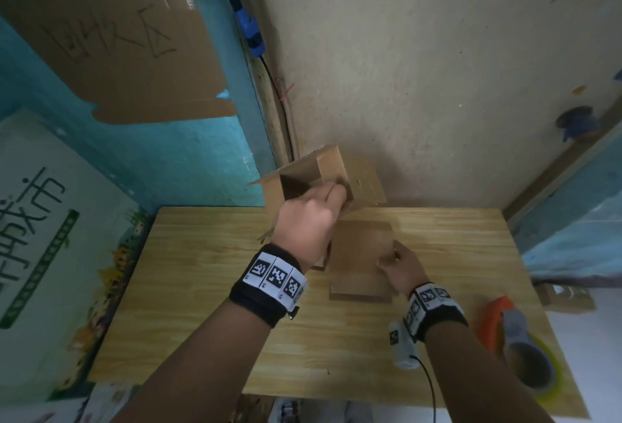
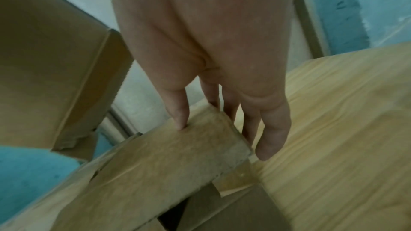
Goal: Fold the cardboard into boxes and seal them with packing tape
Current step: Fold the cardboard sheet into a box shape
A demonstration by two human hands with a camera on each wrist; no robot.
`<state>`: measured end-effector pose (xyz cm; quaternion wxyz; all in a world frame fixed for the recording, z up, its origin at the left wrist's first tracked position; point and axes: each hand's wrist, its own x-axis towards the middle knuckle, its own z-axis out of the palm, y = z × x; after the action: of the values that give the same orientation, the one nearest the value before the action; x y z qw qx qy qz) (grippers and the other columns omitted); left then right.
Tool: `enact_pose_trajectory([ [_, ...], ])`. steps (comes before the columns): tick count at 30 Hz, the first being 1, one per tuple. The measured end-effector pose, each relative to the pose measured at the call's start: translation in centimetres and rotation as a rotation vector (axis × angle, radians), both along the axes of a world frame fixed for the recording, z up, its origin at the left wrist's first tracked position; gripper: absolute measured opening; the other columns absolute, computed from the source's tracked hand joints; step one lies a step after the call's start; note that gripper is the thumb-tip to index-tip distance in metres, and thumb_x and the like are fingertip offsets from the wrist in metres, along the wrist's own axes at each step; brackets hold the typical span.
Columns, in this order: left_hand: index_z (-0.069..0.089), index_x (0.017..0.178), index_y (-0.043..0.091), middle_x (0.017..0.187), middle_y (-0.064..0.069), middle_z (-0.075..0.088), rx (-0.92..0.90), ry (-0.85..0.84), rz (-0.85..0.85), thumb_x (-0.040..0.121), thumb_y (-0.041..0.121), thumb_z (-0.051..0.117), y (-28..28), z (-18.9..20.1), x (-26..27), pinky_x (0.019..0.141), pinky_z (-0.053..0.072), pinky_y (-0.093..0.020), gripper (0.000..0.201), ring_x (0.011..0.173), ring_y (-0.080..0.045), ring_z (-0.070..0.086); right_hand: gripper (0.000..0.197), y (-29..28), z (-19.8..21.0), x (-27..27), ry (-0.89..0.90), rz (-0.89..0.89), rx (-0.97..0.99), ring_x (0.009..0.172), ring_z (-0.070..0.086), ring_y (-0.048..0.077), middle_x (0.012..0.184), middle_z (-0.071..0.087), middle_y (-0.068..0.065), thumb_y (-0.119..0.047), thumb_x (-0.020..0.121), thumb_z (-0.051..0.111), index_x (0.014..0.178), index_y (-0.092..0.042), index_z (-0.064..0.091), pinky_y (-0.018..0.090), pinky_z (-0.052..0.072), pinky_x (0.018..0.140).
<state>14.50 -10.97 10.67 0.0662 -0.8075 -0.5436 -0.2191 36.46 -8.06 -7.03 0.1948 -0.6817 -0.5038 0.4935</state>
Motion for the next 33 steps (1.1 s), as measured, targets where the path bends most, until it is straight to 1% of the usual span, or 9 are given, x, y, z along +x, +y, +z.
enact_pose_trajectory([
  [6, 0.065, 0.093, 0.009, 0.090, -0.005, 0.068, 0.041, -0.015, -0.046, 0.071, -0.002, 0.082, 0.5, 0.1, -0.3, 0.047, 0.051, -0.030, 0.031, 0.072, -0.022, 0.067, 0.080, -0.8, -0.7, -5.3, 0.101, 0.177, -0.078, 0.146, 0.050, 0.023, 0.160, 0.050, 0.002, -0.020, 0.096, 0.079, 0.165, -0.017, 0.037, 0.027, 0.039, 0.116],
  [11, 0.066, 0.102, 0.009, 0.097, -0.007, 0.071, -0.038, 0.025, -0.107, 0.071, 0.001, 0.086, 1.0, -0.4, -0.2, 0.054, 0.058, -0.037, 0.037, 0.080, -0.024, 0.071, 0.086, -0.7, -0.3, -5.7, 0.285, -0.057, -0.067, 0.137, 0.057, 0.027, 0.156, 0.055, 0.013, -0.012, 0.093, 0.081, 0.165, -0.007, 0.033, 0.031, 0.045, 0.099],
  [15, 0.068, 0.113, 0.009, 0.107, -0.007, 0.073, -0.109, 0.044, -0.153, 0.074, -0.001, 0.082, 1.4, -0.6, 1.3, 0.065, 0.061, -0.040, 0.043, 0.090, -0.026, 0.072, 0.109, -0.3, 1.1, -2.9, 0.345, -0.164, -0.001, 0.139, 0.052, 0.027, 0.159, 0.047, 0.008, -0.021, 0.085, 0.090, 0.169, -0.020, 0.021, 0.041, 0.046, 0.108],
  [19, 0.069, 0.114, 0.010, 0.108, -0.007, 0.074, -0.162, 0.055, -0.287, 0.066, 0.000, 0.085, 1.6, -0.3, 4.4, 0.073, 0.059, -0.040, 0.052, 0.094, -0.027, 0.069, 0.128, -0.1, 2.8, -0.1, 0.277, -0.086, 0.200, 0.152, 0.039, 0.025, 0.169, 0.034, 0.004, -0.019, 0.076, 0.096, 0.170, -0.028, 0.009, 0.050, 0.040, 0.122],
  [21, 0.069, 0.112, 0.013, 0.105, -0.004, 0.074, -0.206, 0.046, -0.350, 0.068, -0.002, 0.082, 1.7, -0.5, 6.0, 0.075, 0.057, -0.039, 0.048, 0.092, -0.025, 0.066, 0.126, -0.2, 3.6, 1.2, 0.310, -0.044, 0.301, 0.142, 0.051, 0.010, 0.161, 0.046, 0.001, -0.007, 0.073, 0.097, 0.169, -0.023, 0.016, 0.038, 0.049, 0.116],
  [23, 0.068, 0.111, 0.016, 0.102, -0.003, 0.072, -0.283, 0.026, -0.372, 0.081, 0.002, 0.074, 1.8, -1.0, 7.5, 0.074, 0.056, -0.040, 0.033, 0.091, -0.025, 0.065, 0.122, -0.4, 4.0, 2.7, 0.370, -0.032, 0.350, 0.126, 0.063, 0.000, 0.150, 0.057, 0.004, 0.008, 0.070, 0.094, 0.166, -0.016, 0.023, 0.023, 0.058, 0.098],
  [25, 0.065, 0.114, 0.020, 0.104, -0.004, 0.069, -0.396, -0.008, -0.363, 0.096, 0.014, 0.061, 1.7, -1.3, 8.6, 0.077, 0.056, -0.045, 0.019, 0.094, -0.027, 0.066, 0.121, -0.5, 4.0, 4.2, 0.397, -0.004, 0.368, 0.118, 0.068, 0.001, 0.144, 0.061, 0.005, 0.014, 0.069, 0.092, 0.165, -0.015, 0.025, 0.018, 0.059, 0.087],
  [28, 0.066, 0.116, 0.022, 0.107, -0.006, 0.069, -0.514, -0.050, -0.340, 0.099, 0.020, 0.056, 1.5, -1.6, 9.7, 0.081, 0.056, -0.046, 0.020, 0.096, -0.030, 0.067, 0.128, -0.8, 3.4, 5.7, 0.374, 0.026, 0.367, 0.127, 0.067, 0.018, 0.144, 0.061, 0.006, 0.009, 0.066, 0.096, 0.165, -0.026, 0.023, 0.028, 0.061, 0.090],
  [33, 0.071, 0.098, 0.023, 0.090, 0.000, 0.072, -0.820, -0.245, -0.282, 0.093, 0.015, 0.065, 1.4, -2.7, 9.9, 0.077, 0.060, -0.046, 0.012, 0.084, -0.020, 0.069, 0.131, -2.4, 3.0, 6.4, 0.262, 0.087, 0.307, 0.135, 0.058, 0.015, 0.151, 0.053, -0.007, -0.027, 0.054, 0.101, 0.159, -0.047, 0.024, 0.036, 0.057, 0.102],
])
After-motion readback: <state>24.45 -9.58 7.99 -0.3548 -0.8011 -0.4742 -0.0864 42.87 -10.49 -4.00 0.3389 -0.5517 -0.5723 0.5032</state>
